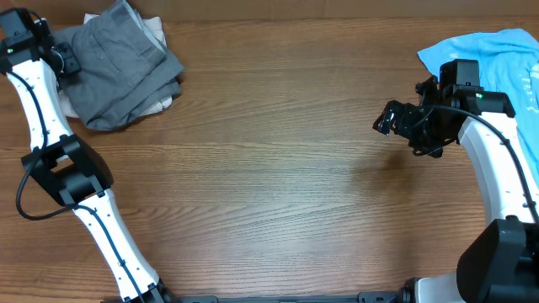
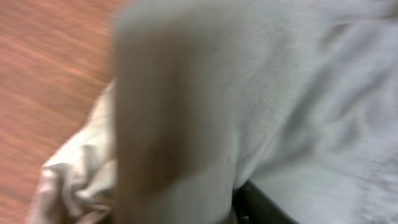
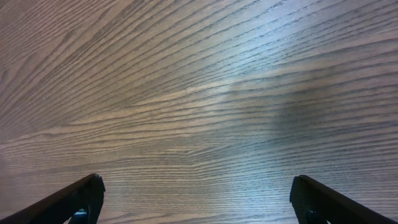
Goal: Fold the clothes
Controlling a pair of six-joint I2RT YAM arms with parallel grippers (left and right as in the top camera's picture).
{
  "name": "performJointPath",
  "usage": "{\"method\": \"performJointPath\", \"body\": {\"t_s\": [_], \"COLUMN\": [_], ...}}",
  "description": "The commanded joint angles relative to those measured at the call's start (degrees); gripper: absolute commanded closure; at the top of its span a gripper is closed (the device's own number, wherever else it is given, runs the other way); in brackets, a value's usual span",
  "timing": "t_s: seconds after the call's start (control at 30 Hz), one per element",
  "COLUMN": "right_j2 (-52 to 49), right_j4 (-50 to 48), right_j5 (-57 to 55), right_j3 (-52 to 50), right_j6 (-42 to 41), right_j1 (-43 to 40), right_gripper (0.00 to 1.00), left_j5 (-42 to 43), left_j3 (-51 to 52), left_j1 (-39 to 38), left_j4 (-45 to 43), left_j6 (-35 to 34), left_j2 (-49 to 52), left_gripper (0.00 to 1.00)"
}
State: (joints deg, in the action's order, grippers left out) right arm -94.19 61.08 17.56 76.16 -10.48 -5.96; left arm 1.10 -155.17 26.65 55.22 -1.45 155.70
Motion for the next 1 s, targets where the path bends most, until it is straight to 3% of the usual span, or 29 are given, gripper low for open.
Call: {"method": "performJointPath", "body": {"t_s": [0.0, 0.07, 0.4, 0.57, 0.63, 0.7, 0.77, 0.87, 0.97], "right_j2": [0.22, 0.22, 0.22, 0.22, 0.22, 0.22, 0.22, 0.22, 0.22], "right_j4": [-0.17, -0.17, -0.17, -0.17, -0.17, -0.17, -0.17, -0.17, -0.20], "right_j5": [-0.15, -0.15, -0.15, -0.15, -0.15, -0.15, -0.15, -0.15, -0.15], "right_j3": [0.07, 0.09, 0.09, 0.07, 0.07, 0.07, 0.07, 0.07, 0.07], "right_j6": [0.04, 0.04, 0.04, 0.04, 0.04, 0.04, 0.04, 0.04, 0.04], "right_j1": [-0.17, -0.17, -0.17, -0.17, -0.17, -0.17, -0.17, -0.17, -0.17], "right_gripper": [0.00, 0.00, 0.00, 0.00, 0.00, 0.00, 0.00, 0.00, 0.00], "left_j5": [-5.55, -5.55, -14.49, -11.13, -7.63, -2.93, 1.75, 5.35, 3.39], "left_j3": [2.03, 3.13, -2.84, -5.60, -5.62, -5.62, -5.62, -5.60, -5.01], "left_j1": [0.76, 0.74, -0.33, -1.18, -1.64, -2.43, -3.65, -5.95, -8.79], "left_j4": [-0.17, 0.22, 5.73, 7.08, 7.17, 7.13, 6.58, 5.27, 2.99], "left_j6": [1.03, 1.05, -2.80, -8.31, -9.44, -9.92, -10.43, -10.43, -10.36], "left_j2": [0.33, 0.33, -2.97, -8.83, -11.21, -13.07, -14.05, -14.03, -13.49], "left_gripper": [0.48, 0.00, 0.00, 0.01, 0.17, 0.45, 0.96, 0.96, 0.96]}}
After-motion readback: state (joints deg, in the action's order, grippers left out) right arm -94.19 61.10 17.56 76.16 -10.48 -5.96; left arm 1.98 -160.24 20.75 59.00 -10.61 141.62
